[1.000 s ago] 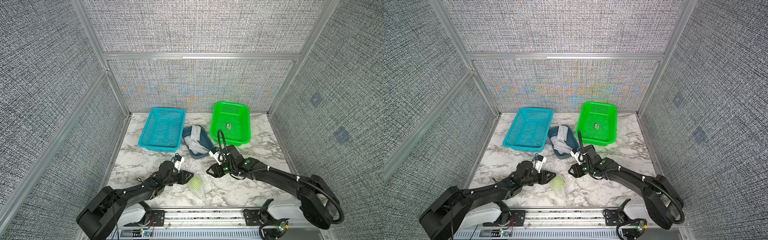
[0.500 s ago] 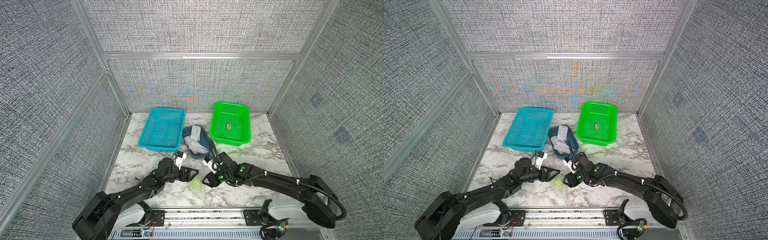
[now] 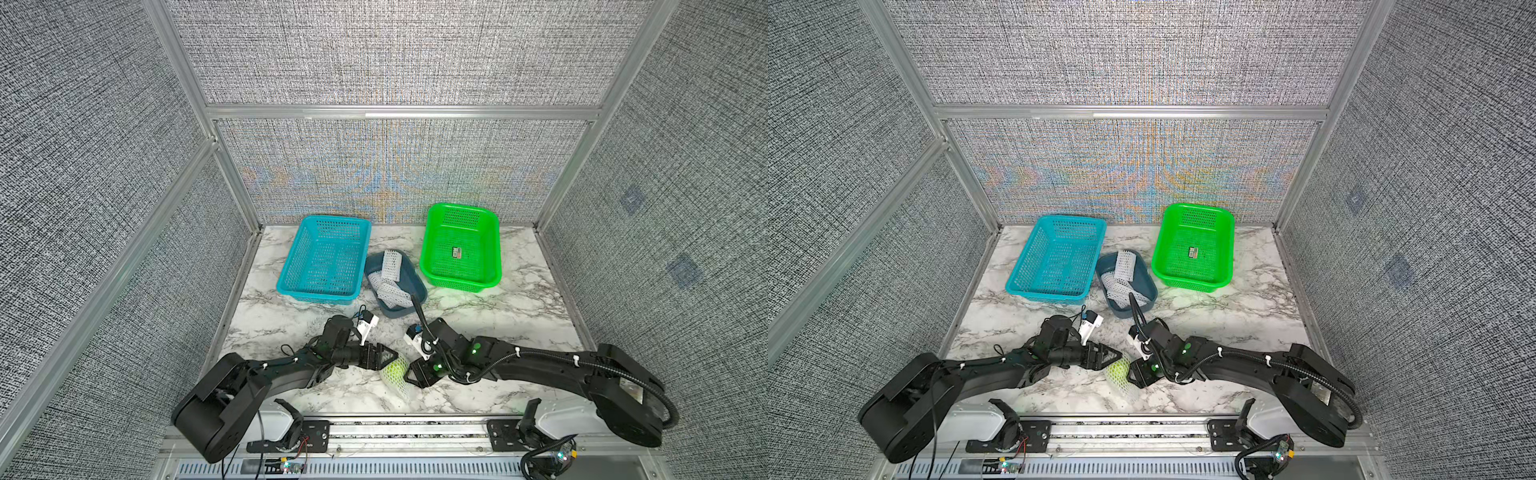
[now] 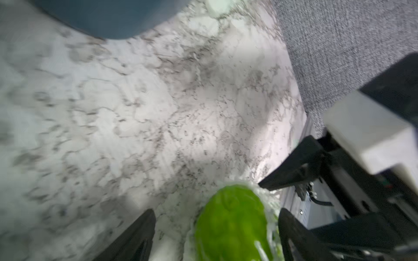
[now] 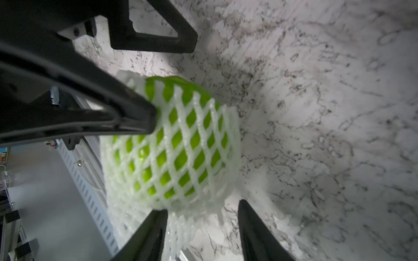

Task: Sleeve custard apples in foam nets
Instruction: Adjust the custard apple at the center of the board.

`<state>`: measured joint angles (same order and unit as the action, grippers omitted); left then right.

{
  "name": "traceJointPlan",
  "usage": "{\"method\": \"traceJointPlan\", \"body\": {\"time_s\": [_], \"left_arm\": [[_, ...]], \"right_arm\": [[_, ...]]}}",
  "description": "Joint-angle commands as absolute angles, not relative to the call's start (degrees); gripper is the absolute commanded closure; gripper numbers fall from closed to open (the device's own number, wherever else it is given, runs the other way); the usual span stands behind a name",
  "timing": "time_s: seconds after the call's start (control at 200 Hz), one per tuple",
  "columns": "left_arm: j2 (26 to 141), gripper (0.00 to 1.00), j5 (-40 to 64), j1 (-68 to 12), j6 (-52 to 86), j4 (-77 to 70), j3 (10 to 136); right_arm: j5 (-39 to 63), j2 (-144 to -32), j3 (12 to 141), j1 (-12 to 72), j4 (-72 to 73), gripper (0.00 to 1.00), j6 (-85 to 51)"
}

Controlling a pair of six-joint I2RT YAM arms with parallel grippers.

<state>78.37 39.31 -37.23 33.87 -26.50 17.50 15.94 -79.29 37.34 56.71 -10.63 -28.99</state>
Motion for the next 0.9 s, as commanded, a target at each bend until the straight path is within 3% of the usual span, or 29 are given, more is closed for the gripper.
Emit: {"method": "traceJointPlan", "body": {"time_s": [0.0, 0.17, 0.44, 0.495, 0.615, 0.895], "left_arm": [[81.6, 0.19, 51.8, -37.1, 35.0, -37.6, 16.5], [83.8, 0.26, 54.7, -37.3, 39.6, -46.9, 13.8], [82.3, 0.55, 53.9, -38.1, 42.1, -49.6, 11.8], [82.3, 0.55, 53.9, -38.2, 43.0, -50.8, 11.4], [82.6, 0.46, 54.0, -38.7, 44.5, -53.1, 10.5], [79.0, 0.46, 47.7, -38.7, 43.6, -48.2, 9.1]], "right_arm": [[13.4, -80.1, 37.2, 56.0, -10.6, 0.46, -29.6], [12.8, -81.1, 39.0, 53.3, -12.9, 0.46, -26.1], [14.4, -83.3, 43.2, 48.9, -15.5, 0.46, -19.7], [14.6, -83.6, 43.4, 48.8, -15.3, 0.46, -19.4], [15.0, -83.4, 43.3, 48.8, -15.1, 0.46, -19.5], [11.5, -77.1, 42.7, 48.4, -20.6, 0.46, -17.9]]}}
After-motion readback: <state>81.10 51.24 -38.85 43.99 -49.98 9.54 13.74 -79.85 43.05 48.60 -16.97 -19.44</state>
